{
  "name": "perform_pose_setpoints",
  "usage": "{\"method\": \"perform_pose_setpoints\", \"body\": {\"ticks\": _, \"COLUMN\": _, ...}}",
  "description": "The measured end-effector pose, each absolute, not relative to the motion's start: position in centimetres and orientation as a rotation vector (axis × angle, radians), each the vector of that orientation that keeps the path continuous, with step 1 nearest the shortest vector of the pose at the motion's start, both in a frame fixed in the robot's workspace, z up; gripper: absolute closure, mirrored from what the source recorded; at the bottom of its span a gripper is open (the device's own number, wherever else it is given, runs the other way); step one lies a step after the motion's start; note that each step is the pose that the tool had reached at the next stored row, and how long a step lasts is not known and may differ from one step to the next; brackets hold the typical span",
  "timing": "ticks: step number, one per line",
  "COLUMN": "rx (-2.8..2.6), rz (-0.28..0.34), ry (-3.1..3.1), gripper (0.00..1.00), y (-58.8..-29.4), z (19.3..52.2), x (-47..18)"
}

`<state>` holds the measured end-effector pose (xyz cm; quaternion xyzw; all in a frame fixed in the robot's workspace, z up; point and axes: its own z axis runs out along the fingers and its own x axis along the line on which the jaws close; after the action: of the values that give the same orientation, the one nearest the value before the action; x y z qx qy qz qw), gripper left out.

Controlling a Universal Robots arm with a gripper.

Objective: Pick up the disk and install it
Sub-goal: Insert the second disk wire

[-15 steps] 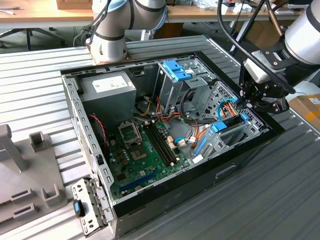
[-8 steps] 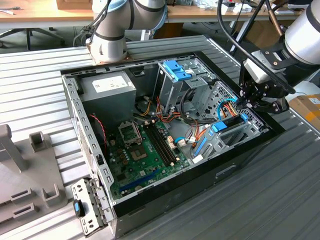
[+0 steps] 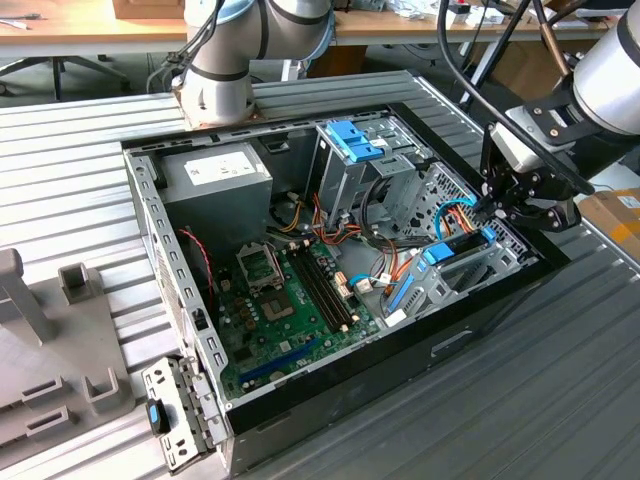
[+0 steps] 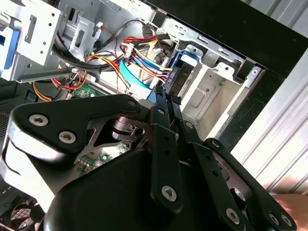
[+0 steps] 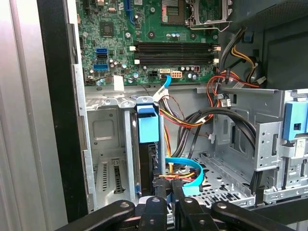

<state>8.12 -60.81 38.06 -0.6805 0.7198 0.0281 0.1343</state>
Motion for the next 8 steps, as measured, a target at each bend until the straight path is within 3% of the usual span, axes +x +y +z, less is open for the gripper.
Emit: {"method": "perform_pose_setpoints", "body": {"ticks": 8, "rx": -1.973, "rz": 0.081, "ry": 2.086, "gripper": 0.84, "y": -60.82, "z": 38.03, "x": 8.12}}
